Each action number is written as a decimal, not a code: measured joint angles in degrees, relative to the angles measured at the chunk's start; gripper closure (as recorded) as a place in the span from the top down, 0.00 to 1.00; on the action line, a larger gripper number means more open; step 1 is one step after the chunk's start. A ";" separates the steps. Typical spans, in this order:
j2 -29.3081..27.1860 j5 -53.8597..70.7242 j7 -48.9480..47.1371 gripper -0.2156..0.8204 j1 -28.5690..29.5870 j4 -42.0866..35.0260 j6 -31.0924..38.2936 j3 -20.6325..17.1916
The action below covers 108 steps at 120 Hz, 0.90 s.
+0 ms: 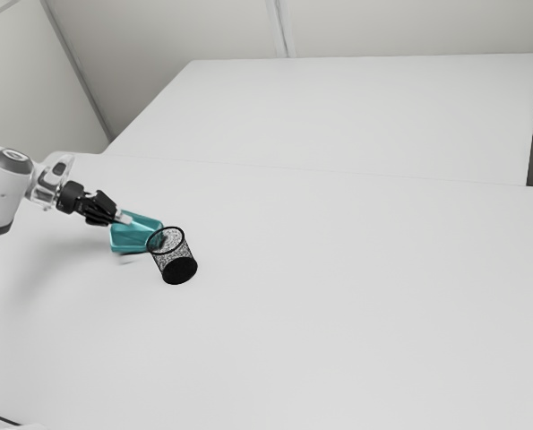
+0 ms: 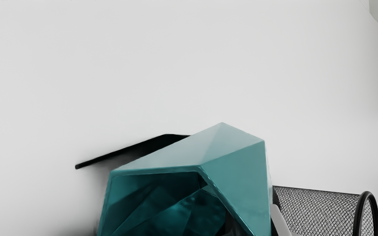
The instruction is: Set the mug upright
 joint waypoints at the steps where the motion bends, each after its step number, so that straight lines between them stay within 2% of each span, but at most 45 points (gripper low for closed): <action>1: -0.06 -0.01 0.02 0.06 0.00 -0.01 0.01 0.00; 24: -6.42 3.39 0.36 0.05 -0.86 -3.08 2.34 0.06; 68: -23.54 21.23 -2.08 0.04 -4.49 -18.17 12.93 -1.09; 85: -31.77 27.71 -4.53 0.04 -4.46 -25.97 15.96 -3.78; 108: -39.43 32.60 -8.28 0.04 -5.96 -34.26 18.29 -7.11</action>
